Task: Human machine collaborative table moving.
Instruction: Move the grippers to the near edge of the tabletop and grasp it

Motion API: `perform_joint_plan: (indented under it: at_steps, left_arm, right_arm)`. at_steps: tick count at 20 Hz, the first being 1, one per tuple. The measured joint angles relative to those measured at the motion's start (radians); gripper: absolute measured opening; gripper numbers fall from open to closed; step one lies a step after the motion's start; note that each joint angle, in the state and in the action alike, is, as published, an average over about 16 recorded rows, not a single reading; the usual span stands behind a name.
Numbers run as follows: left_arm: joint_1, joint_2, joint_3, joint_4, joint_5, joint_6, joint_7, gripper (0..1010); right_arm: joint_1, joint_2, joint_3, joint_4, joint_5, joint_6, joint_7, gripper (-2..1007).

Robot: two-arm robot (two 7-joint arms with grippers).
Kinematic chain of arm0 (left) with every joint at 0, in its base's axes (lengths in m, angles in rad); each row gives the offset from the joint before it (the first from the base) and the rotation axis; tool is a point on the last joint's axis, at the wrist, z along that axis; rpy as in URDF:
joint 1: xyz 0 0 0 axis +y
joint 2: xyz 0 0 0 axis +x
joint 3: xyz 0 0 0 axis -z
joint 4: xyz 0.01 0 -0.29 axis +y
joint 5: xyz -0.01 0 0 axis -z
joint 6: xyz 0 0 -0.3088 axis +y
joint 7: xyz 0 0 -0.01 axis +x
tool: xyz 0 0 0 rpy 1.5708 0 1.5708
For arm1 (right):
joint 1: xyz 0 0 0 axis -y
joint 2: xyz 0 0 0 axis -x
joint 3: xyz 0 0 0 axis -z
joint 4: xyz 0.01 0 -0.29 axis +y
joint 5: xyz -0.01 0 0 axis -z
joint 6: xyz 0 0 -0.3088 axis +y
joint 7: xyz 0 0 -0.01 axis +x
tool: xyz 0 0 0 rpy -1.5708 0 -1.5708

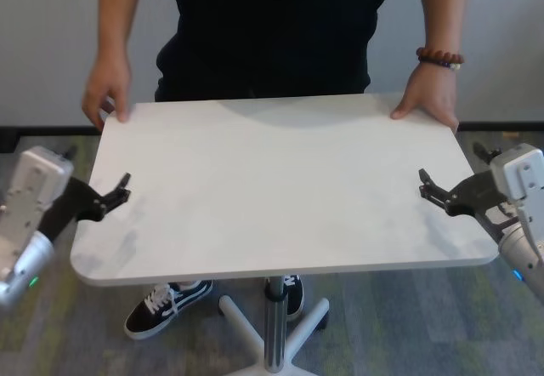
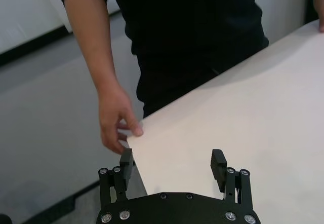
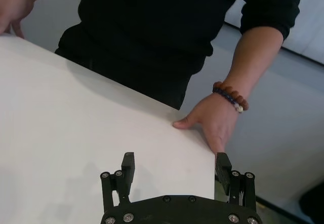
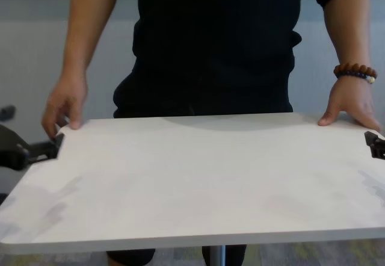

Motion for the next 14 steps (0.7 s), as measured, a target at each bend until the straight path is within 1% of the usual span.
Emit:
perform_joint_plan:
  at_steps: [3, 7, 10, 14]
  left_arm:
    - [0.053, 0.032, -0.029, -0.055, -0.002, -0.015, 0.010, 1001]
    - [0.150, 0.088, -0.083, -0.150, -0.009, -0.037, 0.028, 1001]
    - [0.248, 0.140, -0.135, -0.227, -0.017, -0.055, 0.042, 1001]
    - [0.396, 0.212, -0.215, -0.315, -0.028, -0.078, 0.063, 1001]
  right_arm:
    - [-0.025, 0.012, 0.001, -0.044, -0.022, 0.019, -0.019, 1005]
    - [-0.079, 0.036, 0.008, -0.128, -0.056, 0.052, -0.055, 1005]
    - [-0.135, 0.060, 0.015, -0.210, -0.088, 0.090, -0.088, 1005]
    - [-0.222, 0.101, 0.025, -0.329, -0.132, 0.158, -0.131, 1005]
